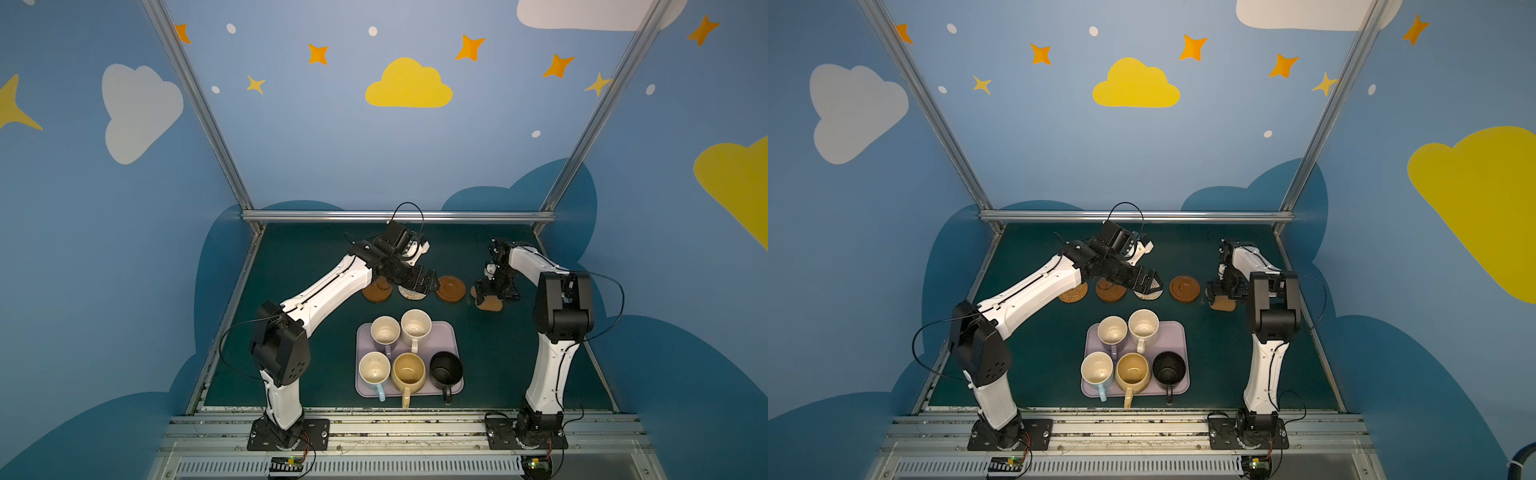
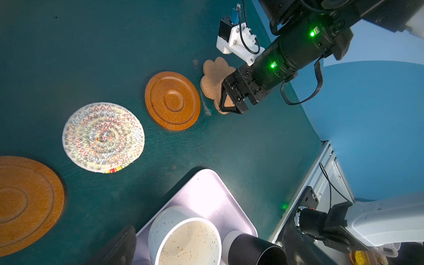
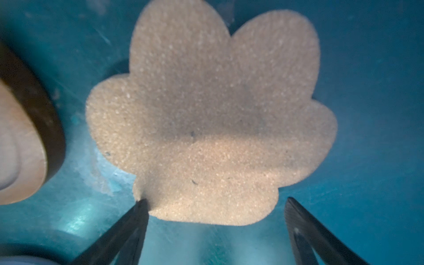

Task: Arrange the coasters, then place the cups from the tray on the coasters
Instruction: 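Push the cork paw coaster with the right gripper farther from the robot, then move both grippers over the mugs on the lilac tray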

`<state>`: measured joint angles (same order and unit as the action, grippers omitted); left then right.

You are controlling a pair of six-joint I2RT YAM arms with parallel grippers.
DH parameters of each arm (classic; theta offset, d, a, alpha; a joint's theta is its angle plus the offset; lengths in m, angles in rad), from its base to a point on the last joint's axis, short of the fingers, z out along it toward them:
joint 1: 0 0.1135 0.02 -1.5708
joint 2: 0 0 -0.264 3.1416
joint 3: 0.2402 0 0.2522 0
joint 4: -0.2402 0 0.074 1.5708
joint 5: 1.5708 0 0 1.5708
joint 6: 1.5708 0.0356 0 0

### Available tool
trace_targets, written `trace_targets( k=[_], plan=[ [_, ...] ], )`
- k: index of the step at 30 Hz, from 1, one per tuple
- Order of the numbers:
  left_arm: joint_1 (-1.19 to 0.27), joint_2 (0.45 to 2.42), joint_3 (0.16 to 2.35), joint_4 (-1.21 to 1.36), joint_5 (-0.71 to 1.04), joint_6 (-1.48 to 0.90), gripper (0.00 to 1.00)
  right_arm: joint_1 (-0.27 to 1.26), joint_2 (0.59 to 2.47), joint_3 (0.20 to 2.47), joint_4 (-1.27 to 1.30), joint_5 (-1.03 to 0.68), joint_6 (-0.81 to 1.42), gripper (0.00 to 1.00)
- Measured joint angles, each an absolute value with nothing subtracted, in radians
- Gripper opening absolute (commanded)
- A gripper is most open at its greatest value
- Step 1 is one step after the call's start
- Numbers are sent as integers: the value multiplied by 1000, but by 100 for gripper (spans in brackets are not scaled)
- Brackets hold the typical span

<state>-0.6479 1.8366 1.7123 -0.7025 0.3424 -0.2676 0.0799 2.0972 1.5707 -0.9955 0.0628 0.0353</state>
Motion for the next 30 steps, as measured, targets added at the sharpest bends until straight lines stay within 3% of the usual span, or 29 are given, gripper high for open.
trace_targets(
  k=[17,30],
  plan=[
    [-648,1837,1713,-703,345,-266,100,94,2050,1520,-923,105,24,92],
    [-572,1765,1705,-790,318,-363,99,194,1795,1452,-913,127,120,92]
  ],
)
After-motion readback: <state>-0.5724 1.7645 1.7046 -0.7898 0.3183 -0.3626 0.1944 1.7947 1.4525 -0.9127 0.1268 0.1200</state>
